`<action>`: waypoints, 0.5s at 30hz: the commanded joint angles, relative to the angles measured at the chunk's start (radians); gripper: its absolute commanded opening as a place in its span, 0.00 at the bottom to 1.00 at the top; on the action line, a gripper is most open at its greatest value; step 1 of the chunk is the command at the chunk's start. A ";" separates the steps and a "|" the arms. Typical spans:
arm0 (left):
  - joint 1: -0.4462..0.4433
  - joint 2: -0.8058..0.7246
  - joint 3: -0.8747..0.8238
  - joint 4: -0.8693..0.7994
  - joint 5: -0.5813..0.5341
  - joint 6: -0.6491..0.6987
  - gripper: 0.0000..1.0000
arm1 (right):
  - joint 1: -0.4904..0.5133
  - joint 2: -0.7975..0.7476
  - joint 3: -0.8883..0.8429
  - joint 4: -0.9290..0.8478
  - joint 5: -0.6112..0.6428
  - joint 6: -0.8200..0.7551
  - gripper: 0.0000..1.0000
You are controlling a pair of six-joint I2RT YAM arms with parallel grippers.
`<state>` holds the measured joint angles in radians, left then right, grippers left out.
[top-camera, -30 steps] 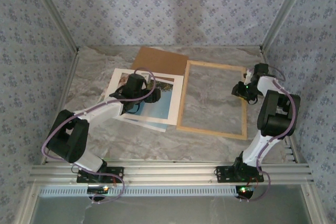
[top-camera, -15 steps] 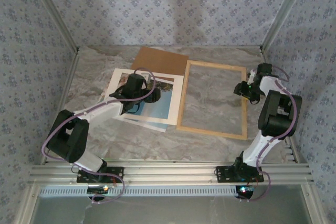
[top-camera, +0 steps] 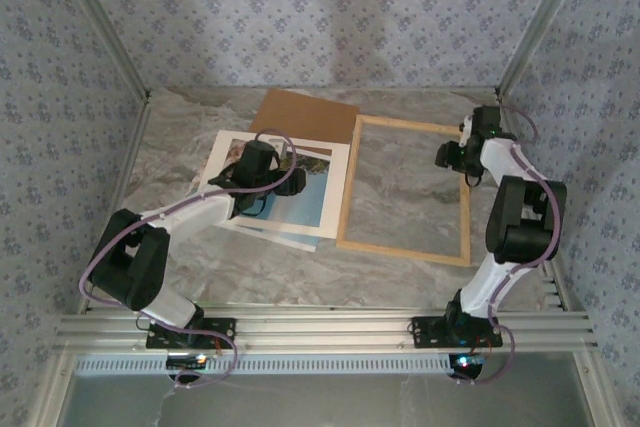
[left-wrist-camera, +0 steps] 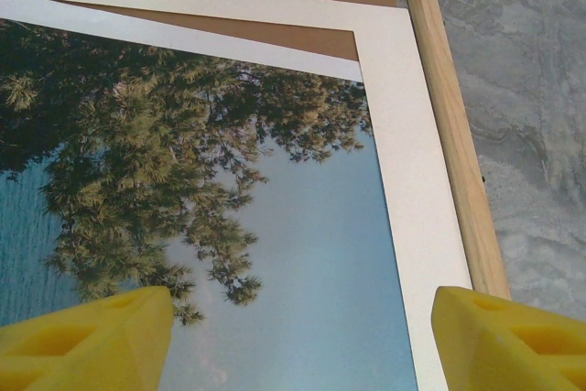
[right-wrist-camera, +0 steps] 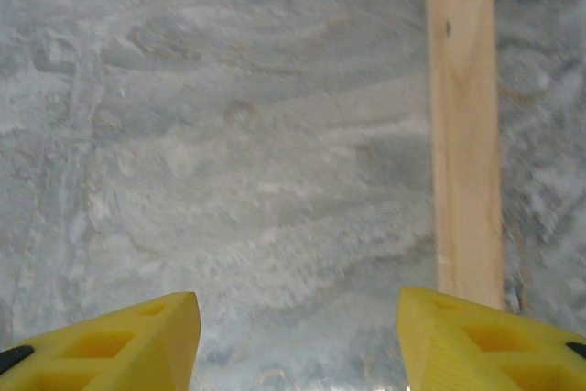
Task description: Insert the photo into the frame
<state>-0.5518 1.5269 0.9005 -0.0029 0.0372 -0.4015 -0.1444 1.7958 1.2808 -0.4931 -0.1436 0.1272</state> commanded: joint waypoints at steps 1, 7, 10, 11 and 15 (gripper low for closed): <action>-0.004 -0.020 0.023 -0.005 -0.003 0.014 0.75 | 0.030 0.061 0.054 -0.007 0.035 0.032 0.63; 0.000 -0.019 0.027 -0.015 -0.003 0.014 0.76 | 0.072 0.044 0.031 0.020 0.025 0.033 0.65; 0.020 -0.011 0.032 -0.026 0.016 -0.008 0.76 | 0.139 0.026 0.005 0.048 -0.065 0.045 0.66; 0.029 -0.011 0.031 -0.026 0.023 -0.017 0.76 | 0.173 0.016 -0.001 0.051 -0.090 0.047 0.67; 0.052 -0.009 0.036 -0.048 0.026 -0.036 0.76 | 0.338 -0.023 -0.032 0.103 -0.149 0.089 0.70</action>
<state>-0.5198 1.5269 0.9009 -0.0227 0.0448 -0.4141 0.0719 1.8317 1.2709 -0.4320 -0.2016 0.1707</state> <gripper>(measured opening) 0.761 0.698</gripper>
